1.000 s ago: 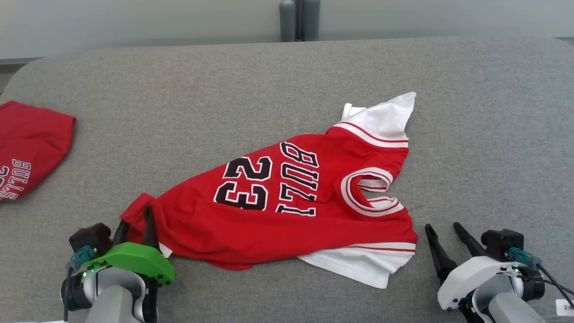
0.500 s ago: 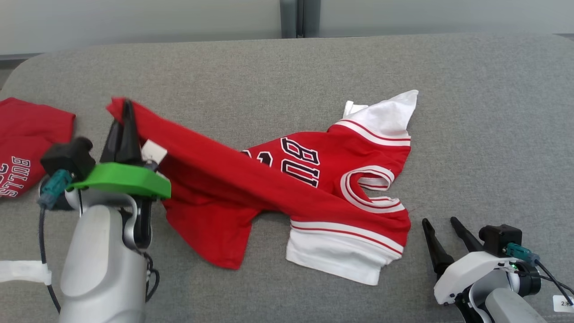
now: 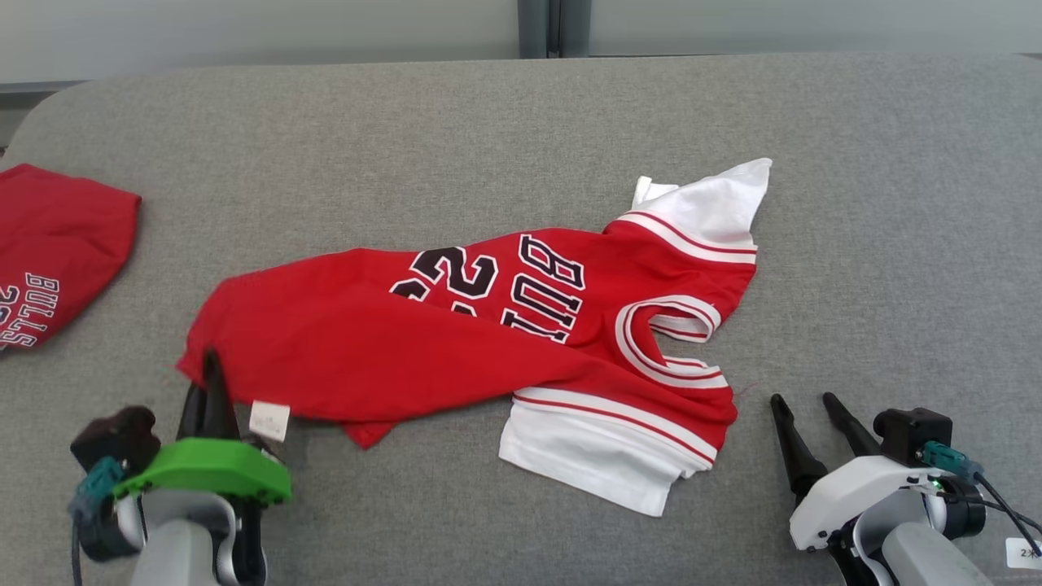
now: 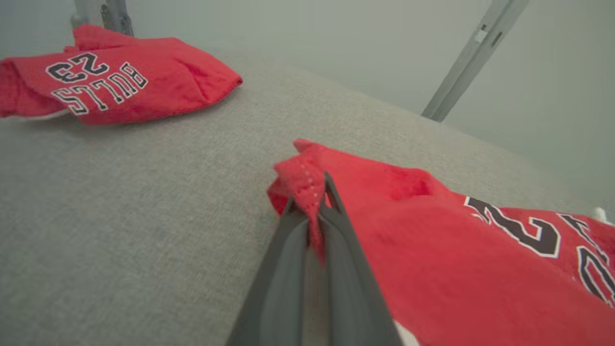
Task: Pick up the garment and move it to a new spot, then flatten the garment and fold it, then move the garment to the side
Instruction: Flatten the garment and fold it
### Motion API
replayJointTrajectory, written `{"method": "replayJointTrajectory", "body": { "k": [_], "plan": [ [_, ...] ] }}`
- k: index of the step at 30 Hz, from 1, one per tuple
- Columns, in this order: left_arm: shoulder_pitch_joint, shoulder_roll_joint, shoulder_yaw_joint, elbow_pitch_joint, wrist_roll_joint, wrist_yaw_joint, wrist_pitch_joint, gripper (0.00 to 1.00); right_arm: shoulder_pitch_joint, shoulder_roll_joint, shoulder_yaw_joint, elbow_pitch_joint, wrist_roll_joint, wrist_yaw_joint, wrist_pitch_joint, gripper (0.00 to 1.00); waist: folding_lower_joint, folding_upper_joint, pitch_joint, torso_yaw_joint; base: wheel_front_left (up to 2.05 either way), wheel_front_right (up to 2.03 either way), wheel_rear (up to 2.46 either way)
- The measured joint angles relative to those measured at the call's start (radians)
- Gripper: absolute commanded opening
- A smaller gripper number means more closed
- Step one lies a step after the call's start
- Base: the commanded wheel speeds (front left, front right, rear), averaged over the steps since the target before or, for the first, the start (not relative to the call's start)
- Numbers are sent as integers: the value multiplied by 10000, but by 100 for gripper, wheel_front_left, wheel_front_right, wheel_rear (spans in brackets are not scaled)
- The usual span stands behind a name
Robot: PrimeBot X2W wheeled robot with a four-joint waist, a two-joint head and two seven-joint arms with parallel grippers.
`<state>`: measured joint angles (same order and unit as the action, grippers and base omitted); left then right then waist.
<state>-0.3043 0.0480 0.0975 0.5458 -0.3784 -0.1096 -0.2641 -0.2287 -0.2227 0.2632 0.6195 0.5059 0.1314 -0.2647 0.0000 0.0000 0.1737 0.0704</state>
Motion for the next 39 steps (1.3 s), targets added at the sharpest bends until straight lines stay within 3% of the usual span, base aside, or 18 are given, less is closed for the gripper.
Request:
{"method": "replayJointTrajectory", "body": {
  "k": [8,9,11,20,39],
  "plan": [
    [508,0,303,1058,-222,224,0,0,-61,-199,111,-23,0,0,0,100,0,0,-19,72,0,0,0],
    [527,0,309,1097,-209,259,0,21,-70,-205,127,-25,0,0,0,100,0,0,-39,67,0,0,0],
    [551,0,364,1122,-165,347,-2,100,-71,-201,173,-54,0,0,0,100,0,0,-78,41,0,0,0],
    [1223,-2,573,464,1373,832,-2,100,256,153,163,-593,-123,0,2,100,0,0,-561,-164,0,0,0],
    [3475,0,-121,-1555,2220,773,0,100,1708,1072,-59,-1465,-963,-2,2,100,0,0,-2075,-507,0,0,0]
  ]
}}
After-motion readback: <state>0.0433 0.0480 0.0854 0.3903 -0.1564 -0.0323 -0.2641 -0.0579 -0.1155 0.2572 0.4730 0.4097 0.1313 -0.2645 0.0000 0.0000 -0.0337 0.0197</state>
